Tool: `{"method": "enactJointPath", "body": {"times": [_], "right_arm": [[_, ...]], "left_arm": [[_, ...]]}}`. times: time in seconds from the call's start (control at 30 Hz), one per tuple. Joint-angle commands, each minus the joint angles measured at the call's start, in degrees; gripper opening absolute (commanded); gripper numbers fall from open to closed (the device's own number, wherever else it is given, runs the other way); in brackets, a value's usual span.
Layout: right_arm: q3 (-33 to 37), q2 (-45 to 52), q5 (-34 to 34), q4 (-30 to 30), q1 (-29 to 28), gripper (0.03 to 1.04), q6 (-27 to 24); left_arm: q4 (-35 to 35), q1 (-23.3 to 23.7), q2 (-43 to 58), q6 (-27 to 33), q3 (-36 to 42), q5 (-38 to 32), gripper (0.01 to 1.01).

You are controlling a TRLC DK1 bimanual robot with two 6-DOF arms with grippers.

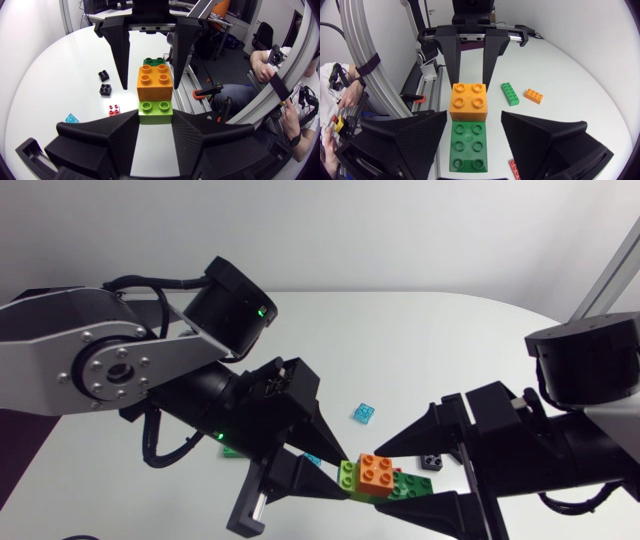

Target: Separate the duplo bricks

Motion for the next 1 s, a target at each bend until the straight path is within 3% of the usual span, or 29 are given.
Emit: {"method": "enactJointPath", "body": {"times": [0.0, 0.17, 0.2, 0.5, 0.8, 0.97], "right_arm": [[-1.51, -0.02, 0.39, 0.72, 0.43, 0.56, 0.4], [-1.42, -0.02, 1.18, 1.6, 1.04, 0.32, 0.93], [-1.42, -0.02, 1.27, 2.04, 1.04, 0.31, 1.46], [-2.13, 0.15, 5.13, 7.13, 0.34, 0.3, 4.62], [1.57, 5.25, 6.01, 9.42, -0.98, 0.3, 4.45], [5.08, 11.23, -1.81, 8.01, -6.43, 0.3, 4.97]], "left_arm": [[-0.07, -0.14, 0.01, 1.55, 1.62, 0.01, 0.261], [0.02, -0.49, 0.01, 2.17, 1.27, -1.22, 0.261], [0.02, -0.49, 0.01, 2.26, 1.27, -1.39, 0.261], [1.16, 1.27, 2.65, 2.52, 3.03, -1.92, 0.264], [2.57, 3.47, 5.99, 4.28, 4.34, -2.89, 0.266], [3.1, 4.08, 5.64, 5.51, 3.82, -3.41, 0.266]]}}
